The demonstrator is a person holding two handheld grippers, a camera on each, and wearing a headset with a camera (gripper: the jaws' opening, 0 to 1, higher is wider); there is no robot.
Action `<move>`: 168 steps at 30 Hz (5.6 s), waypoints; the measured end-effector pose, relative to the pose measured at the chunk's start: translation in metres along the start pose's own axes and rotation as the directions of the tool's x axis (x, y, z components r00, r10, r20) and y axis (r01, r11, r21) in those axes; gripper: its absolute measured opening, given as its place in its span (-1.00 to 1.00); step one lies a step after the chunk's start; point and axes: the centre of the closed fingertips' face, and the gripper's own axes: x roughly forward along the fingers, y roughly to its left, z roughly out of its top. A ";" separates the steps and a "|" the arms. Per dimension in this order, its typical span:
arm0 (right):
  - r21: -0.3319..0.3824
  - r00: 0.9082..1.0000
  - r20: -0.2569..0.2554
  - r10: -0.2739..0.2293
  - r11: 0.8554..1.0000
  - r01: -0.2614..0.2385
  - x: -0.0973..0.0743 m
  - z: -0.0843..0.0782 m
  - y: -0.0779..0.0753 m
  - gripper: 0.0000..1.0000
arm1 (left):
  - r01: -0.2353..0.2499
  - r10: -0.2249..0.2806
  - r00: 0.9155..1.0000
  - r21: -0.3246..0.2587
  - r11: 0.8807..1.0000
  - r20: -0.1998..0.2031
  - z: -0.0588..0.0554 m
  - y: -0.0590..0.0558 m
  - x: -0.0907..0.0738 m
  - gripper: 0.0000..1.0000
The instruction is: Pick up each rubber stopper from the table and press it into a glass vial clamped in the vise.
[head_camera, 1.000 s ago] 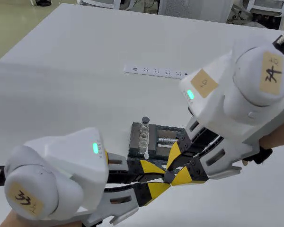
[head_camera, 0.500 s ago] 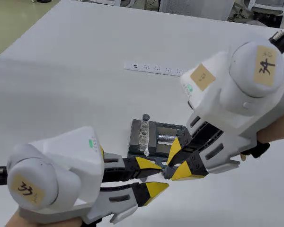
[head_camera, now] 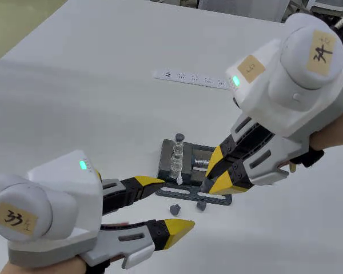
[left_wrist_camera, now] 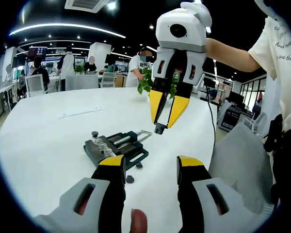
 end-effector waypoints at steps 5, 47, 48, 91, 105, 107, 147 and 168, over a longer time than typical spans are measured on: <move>0.007 1.000 -0.010 -0.019 1.000 0.019 -0.001 -0.001 -0.019 -0.87 | -0.041 0.042 0.999 -0.021 0.999 0.017 0.000 0.011 -0.004 -0.16; -0.324 0.974 -0.226 -0.026 0.945 -0.051 0.047 -0.029 -0.133 -0.89 | -0.162 0.162 0.987 -0.083 0.983 -0.014 -0.013 0.058 -0.017 0.66; -0.339 0.972 -0.234 -0.022 0.939 -0.060 0.050 -0.029 -0.134 -0.89 | -0.168 0.167 0.986 -0.084 0.982 -0.020 -0.014 0.059 -0.017 0.71; -0.383 0.950 -0.311 0.016 0.913 -0.140 0.075 -0.035 -0.135 -0.90 | -0.150 0.148 0.989 -0.117 0.982 -0.029 -0.023 0.058 -0.015 0.78; -0.202 0.951 -0.309 0.015 0.976 -0.081 0.078 -0.036 -0.133 -0.92 | -0.126 0.123 0.992 -0.112 0.986 -0.030 -0.024 0.053 -0.009 0.76; -0.176 0.951 -0.310 0.017 0.982 -0.075 0.078 -0.036 -0.134 -0.92 | -0.123 0.121 0.992 -0.112 0.986 -0.030 -0.024 0.053 -0.008 0.75; -0.130 0.959 -0.282 0.005 0.991 -0.043 0.066 -0.032 -0.140 -0.80 | -0.121 0.119 0.992 -0.114 0.986 -0.028 -0.020 0.053 -0.011 0.71; -0.032 0.974 -0.223 0.048 0.998 -0.057 0.066 -0.028 -0.130 -1.00 | -0.122 0.120 0.992 -0.128 0.984 -0.025 -0.021 0.057 -0.009 0.69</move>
